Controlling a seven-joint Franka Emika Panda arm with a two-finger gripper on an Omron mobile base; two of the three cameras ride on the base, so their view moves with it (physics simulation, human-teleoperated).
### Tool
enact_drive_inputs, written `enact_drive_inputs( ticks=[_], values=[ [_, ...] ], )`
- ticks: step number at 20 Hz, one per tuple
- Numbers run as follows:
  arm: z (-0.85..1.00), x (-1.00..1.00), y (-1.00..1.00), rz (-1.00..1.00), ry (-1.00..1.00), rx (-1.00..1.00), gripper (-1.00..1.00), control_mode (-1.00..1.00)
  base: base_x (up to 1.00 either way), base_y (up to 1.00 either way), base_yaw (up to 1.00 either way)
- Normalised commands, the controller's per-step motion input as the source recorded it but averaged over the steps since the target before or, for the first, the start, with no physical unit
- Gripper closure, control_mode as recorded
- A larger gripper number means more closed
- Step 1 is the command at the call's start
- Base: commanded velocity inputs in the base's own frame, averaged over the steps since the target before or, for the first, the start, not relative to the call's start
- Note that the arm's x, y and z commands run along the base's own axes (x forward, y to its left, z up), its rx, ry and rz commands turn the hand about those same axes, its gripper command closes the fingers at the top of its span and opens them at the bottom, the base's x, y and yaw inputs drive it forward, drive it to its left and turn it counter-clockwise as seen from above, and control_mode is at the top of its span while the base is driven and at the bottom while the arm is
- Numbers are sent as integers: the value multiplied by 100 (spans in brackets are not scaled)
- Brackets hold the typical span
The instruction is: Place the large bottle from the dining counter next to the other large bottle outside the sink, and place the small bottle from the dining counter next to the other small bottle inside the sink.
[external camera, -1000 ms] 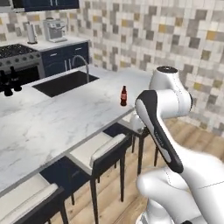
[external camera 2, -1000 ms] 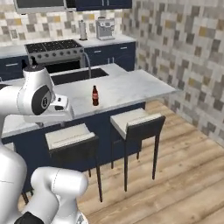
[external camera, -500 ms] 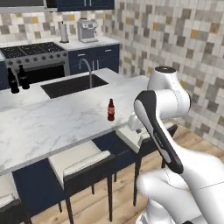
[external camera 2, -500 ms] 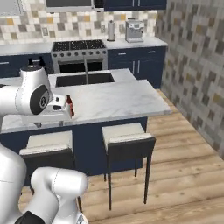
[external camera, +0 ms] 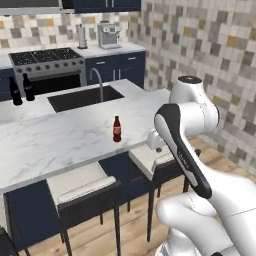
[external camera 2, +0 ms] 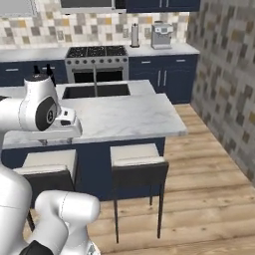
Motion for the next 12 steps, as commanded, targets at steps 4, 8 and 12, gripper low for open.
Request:
enact_drive_inputs(
  ticks=[4,8,12],
  values=[
    [0,0,0,0,0,0,-100,100,13,16,41],
    [0,0,0,0,0,0,-100,100,55,-33,29],
    [0,0,0,0,0,0,-100,100,63,-20,17]
  ],
)
